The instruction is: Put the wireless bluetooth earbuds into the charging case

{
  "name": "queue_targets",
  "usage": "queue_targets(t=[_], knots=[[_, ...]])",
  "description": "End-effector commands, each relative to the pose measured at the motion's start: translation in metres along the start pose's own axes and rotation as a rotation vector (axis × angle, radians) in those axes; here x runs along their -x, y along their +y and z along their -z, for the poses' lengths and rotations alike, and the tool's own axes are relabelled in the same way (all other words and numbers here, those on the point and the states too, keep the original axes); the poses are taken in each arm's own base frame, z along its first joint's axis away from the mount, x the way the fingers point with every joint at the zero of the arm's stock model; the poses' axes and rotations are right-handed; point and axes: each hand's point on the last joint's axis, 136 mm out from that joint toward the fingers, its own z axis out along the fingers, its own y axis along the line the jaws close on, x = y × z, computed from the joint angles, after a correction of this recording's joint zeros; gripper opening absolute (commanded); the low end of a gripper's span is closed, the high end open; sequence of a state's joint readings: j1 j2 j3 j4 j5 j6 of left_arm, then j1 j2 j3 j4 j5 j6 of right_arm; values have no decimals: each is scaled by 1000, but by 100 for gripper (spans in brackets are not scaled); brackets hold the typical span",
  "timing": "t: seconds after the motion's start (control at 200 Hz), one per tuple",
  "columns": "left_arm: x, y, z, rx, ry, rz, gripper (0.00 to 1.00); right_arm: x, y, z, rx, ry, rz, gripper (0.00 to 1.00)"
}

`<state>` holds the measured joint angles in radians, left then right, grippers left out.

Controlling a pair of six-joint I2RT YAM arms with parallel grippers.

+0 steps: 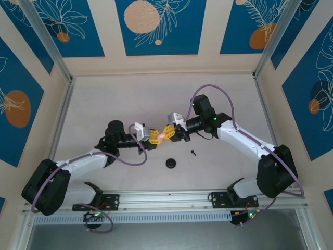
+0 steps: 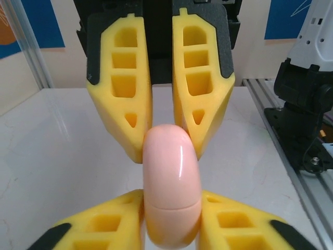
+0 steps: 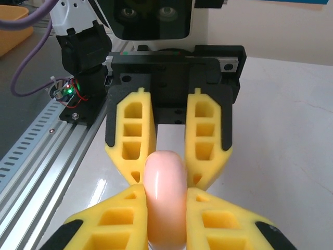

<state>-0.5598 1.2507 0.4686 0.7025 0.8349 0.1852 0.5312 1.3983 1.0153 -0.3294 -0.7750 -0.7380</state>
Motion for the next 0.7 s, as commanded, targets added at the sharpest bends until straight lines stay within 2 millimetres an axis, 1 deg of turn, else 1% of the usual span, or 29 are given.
queue_targets(t=[0.0,0.09,0.14,0.23,0.375,0.48,0.6,0.695], knots=[[12,7,-2,32,-27,-45,38,-5,0,9,15,11,-56,9],[4,11,-3,50,-3,-40,48,-16,-7,19,-13,45,-116,9],[0,13,-4,61,12,-37,51,-24,-12,25,-33,75,-163,9],[-9,18,-4,91,47,-36,53,-44,-21,35,-66,142,-268,9],[-23,27,-4,138,101,-36,55,-92,-42,55,-154,280,-485,9],[-32,32,-4,161,138,-35,56,-122,-53,68,-192,336,-635,9],[-42,36,-6,167,174,-28,56,-149,-66,79,-217,367,-756,10],[-48,39,-9,163,198,-16,55,-165,-77,87,-223,384,-839,10]])
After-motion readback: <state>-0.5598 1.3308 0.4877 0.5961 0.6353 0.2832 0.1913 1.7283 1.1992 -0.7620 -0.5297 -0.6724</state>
